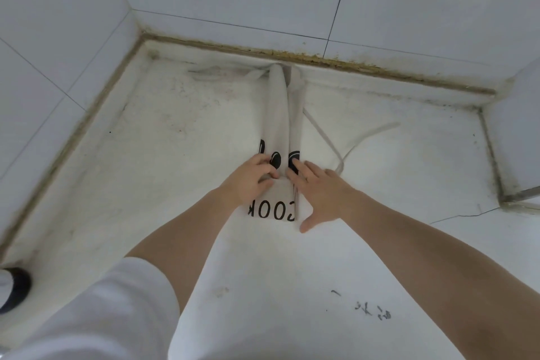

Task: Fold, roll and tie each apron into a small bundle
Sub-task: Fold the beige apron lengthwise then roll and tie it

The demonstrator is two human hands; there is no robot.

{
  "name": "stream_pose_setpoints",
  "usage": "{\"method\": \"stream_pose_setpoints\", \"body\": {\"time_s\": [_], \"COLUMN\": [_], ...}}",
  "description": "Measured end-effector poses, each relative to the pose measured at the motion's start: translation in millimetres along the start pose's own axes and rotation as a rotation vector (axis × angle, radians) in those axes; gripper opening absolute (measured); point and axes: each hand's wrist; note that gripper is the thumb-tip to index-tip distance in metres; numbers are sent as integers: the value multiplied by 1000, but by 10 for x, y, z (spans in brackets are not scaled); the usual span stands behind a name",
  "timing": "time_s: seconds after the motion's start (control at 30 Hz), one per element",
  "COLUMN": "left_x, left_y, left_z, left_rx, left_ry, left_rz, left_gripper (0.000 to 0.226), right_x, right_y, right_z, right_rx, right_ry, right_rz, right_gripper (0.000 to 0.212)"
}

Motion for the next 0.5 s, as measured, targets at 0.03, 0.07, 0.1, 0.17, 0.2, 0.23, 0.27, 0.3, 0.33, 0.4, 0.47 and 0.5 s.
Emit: {"method": "stream_pose_setpoints", "body": {"time_s": [0.03,0.07,0.1,0.17,0.2,0.23,0.27,0.3,0.33,0.4,0.47,0.5], "left_x": [7,13,20,25,20,22,25,24,25,-8,-69,-99], "left_y": [20,45,66,120,137,148,164,185,208,225,257,273], "left_z": [14,29,36,44,25,26,24,34,38,64,103,113], "left_rx": [4,2,-2,-34,-44,-49,-56,-59,-81,-190,-339,-386], "left_ry": [-6,-11,-14,-6,15,40,60,75,81,79,49,18], "left_rz": [-6,-18,-28,-34,-46,-70,-89,-98,-93,17,257,360], "left_gripper": [19,19,19,16,14,13,13,15,18,31,45,53], "right_x": [24,41,57,71,75,102,118,138,150,151,126,112], "right_y": [-33,-68,-99,-152,-155,-172,-172,-165,-139,-71,-14,-6], "right_z": [17,39,57,82,90,112,138,159,187,209,219,215], "right_rx": [7,22,36,48,47,39,31,21,20,24,22,22], "right_ry": [3,10,22,39,44,55,72,87,99,147,219,238], "right_rz": [17,13,4,6,27,49,58,42,-7,-185,-323,-358], "right_gripper": [124,120,115,106,102,97,90,83,77,64,51,44]}}
Point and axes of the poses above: each hand's wrist, its own z-axis away from the middle knuckle, its own x-axis out of the palm, y = z × x, and after that the axes turned 11 degrees about z, right-handed
